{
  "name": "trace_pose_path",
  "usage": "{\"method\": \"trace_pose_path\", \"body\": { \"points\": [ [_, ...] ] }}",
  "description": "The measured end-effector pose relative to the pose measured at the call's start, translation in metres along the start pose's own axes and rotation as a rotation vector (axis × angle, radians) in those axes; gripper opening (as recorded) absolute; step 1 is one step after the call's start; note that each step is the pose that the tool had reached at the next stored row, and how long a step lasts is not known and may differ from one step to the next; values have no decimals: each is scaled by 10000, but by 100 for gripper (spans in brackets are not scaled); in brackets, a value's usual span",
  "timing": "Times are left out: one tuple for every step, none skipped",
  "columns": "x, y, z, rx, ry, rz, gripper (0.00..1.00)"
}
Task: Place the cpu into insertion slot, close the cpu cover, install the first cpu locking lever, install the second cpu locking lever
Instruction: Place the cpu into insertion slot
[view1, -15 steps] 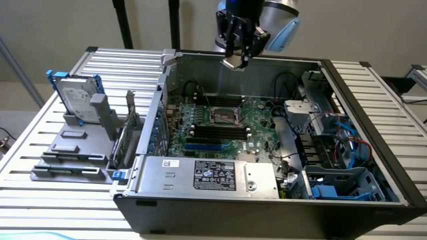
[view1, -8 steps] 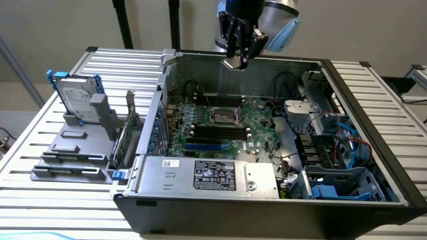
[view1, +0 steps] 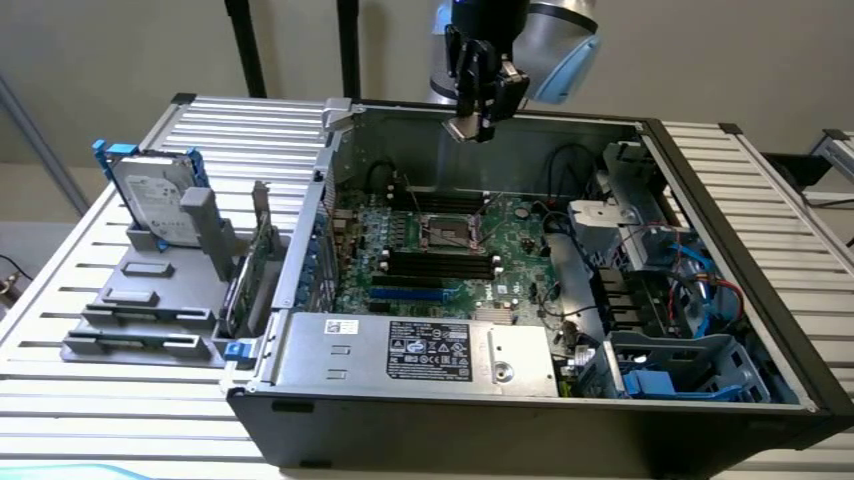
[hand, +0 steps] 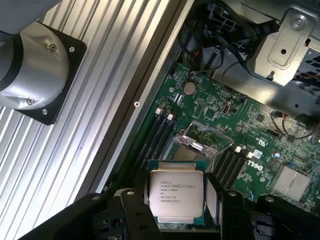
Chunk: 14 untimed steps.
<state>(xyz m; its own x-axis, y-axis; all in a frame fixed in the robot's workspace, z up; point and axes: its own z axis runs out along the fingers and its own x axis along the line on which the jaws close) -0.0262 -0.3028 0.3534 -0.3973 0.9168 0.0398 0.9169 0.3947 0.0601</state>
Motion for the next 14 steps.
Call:
{"method": "trace_pose_path", "body": {
  "points": [
    [0, 0, 4, -7, -11, 179, 54],
    [-1, 0, 7, -14, -22, 357, 54],
    [-1, 0, 11, -22, -32, 537, 54],
    [-1, -1, 15, -30, -44, 733, 54],
    [-1, -1, 19, -37, -55, 913, 54],
    [-1, -1, 22, -44, -66, 1092, 54],
    [-1, -1, 26, -51, -76, 1271, 54],
    [-1, -2, 30, -58, -87, 1451, 54],
    [-1, -2, 34, -66, -98, 1630, 54],
    [-2, -2, 38, -73, -108, 1810, 54],
    [-2, -3, 42, -80, -120, 2000, 54],
    [-2, -3, 45, -88, -131, 2180, 54],
    [-2, -3, 49, -95, -141, 2358, 54],
    [-2, -3, 53, -102, -152, 2539, 54]
  ]
}}
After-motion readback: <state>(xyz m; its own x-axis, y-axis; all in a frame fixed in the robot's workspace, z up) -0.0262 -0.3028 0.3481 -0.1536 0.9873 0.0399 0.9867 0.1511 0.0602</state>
